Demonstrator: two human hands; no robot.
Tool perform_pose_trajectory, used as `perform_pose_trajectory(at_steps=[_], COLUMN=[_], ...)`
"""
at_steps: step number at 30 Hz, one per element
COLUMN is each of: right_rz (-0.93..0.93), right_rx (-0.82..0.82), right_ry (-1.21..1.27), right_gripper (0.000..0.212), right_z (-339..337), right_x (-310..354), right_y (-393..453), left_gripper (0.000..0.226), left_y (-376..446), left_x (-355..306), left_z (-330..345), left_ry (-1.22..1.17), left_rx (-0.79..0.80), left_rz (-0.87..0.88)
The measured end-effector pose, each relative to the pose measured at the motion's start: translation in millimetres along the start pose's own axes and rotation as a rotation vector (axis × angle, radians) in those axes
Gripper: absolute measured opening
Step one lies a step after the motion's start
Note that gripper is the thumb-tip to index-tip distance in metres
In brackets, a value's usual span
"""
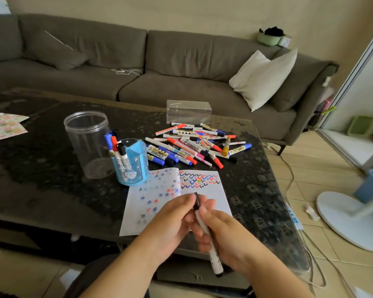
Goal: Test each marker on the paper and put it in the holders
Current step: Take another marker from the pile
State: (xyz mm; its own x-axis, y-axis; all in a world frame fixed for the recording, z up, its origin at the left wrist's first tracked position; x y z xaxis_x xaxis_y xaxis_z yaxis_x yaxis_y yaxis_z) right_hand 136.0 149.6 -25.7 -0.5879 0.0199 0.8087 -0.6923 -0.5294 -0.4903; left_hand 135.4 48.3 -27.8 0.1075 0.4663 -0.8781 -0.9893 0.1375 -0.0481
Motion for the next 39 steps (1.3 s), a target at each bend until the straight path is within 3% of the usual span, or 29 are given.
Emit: perform_pose_trajectory(at_steps=[3,7,9,12,14,21,23,25,28,33,36,38,39], right_rz=[0.018,-0.025,-0.071,-0.179,-0.190,-0.066,-0.094,-0.130,-0.179,-0.178,-0.188,-0.175,-0.169], right_rx=[0.093,0.089,-0.010,-0.298,-0.415,-0.431,-0.430,-0.435,-0.457,-0.413,-0.427,-0.514,-0.571], right_ry=[0.132,0.087,-0.034,-0.535,-0.698,-0.499,-0.428,-0.326,-0.159,0.202,0.081,-0.145,-0.264], right_gripper=[0.036,0.033,0.035,0.033,0.031,0.028,0.016,0.025,0.019,0.027,0.022,0.008,0.016], right_z=[3.7,8.5,6.7,0.3,-5.1,-20.0,-25.9,-35.6,-49.0,-79.8,-92.1,-97.7,-100.4], right_x=[-0.4,0.3,-0.7,-4.7,-8.3,1.3,7.4,13.0,24.6,33.3,38.3,41.0,42.7], right_y=[-9.1,-15.8,-14.3,-12.4,-12.6,-7.7,-2.7,4.6,16.8,44.6,62.3,73.9,78.6], left_gripper=[0.035,0.025,0.021,0.022,0.021,0.014,0.013,0.017,0.019,0.020,0.019,0.020,0.020], left_y=[-5.7,-10.3,-7.7,-0.6,3.5,11.9,16.4,21.9,33.8,59.2,73.4,80.9,83.5], left_x=[-4.8,-5.3,-6.0,-10.3,-16.6,-22.0,-19.1,-15.5,-8.4,5.2,14.3,21.3,24.6], left_z=[5.5,12.4,13.5,2.7,-10.4,-34.9,-36.7,-37.9,-40.7,-39.5,-38.7,-38.6,-38.7], left_ry=[-0.073,-0.037,-0.025,0.051,0.141,0.543,0.673,0.747,0.884,1.026,1.100,1.179,1.204], left_rx=[0.047,0.027,-0.038,-0.216,-0.297,-0.434,-0.409,-0.369,-0.313,-0.187,-0.108,-0.050,-0.023], left_rz=[0.000,0.018,0.022,0.036,0.079,0.062,0.065,0.093,0.128,0.256,0.357,0.402,0.422])
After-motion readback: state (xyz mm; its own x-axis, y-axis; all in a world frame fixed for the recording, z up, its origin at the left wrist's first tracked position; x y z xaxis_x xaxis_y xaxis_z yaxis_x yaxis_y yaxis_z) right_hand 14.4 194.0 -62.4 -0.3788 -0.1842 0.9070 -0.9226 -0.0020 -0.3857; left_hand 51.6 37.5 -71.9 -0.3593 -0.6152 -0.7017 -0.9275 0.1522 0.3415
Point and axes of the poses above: each hand's wrist, its own y-axis towards the middle knuckle, its own z-axis out of the palm, x = y × z, the point moved 4 cm from there along y, towards the middle knuckle, and after that the axes turned 12 degrees about z, right-handed, at the moved point
